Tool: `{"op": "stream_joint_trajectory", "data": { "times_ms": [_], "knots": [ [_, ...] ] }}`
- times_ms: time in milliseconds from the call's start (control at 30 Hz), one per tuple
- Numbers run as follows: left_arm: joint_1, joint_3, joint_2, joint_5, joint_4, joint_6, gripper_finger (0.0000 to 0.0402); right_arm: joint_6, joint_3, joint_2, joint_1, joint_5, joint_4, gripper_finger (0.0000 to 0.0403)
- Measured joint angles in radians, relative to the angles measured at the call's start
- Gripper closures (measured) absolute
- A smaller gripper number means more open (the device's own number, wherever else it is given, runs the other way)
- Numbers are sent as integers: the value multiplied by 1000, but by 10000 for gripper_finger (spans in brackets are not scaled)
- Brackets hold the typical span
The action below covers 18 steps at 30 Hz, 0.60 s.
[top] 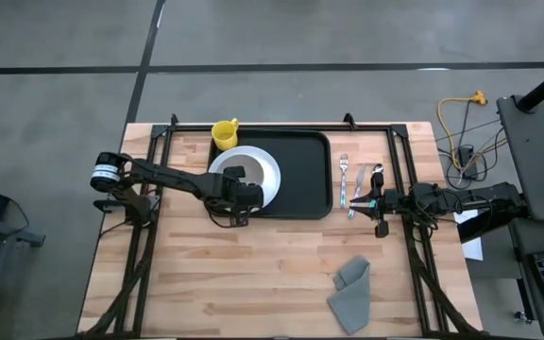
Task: Set up tray
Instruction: Put the gray napkin to the right of the white plate on the black tray
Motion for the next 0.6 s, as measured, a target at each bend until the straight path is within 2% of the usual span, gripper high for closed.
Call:
{"op": "stream_joint_trajectory", "data": {
  "times_ms": [600],
  "knots": [
    [-3,129,-3,2,42,-5,324,0,0,0,0,0,0,325]
  ]
}}
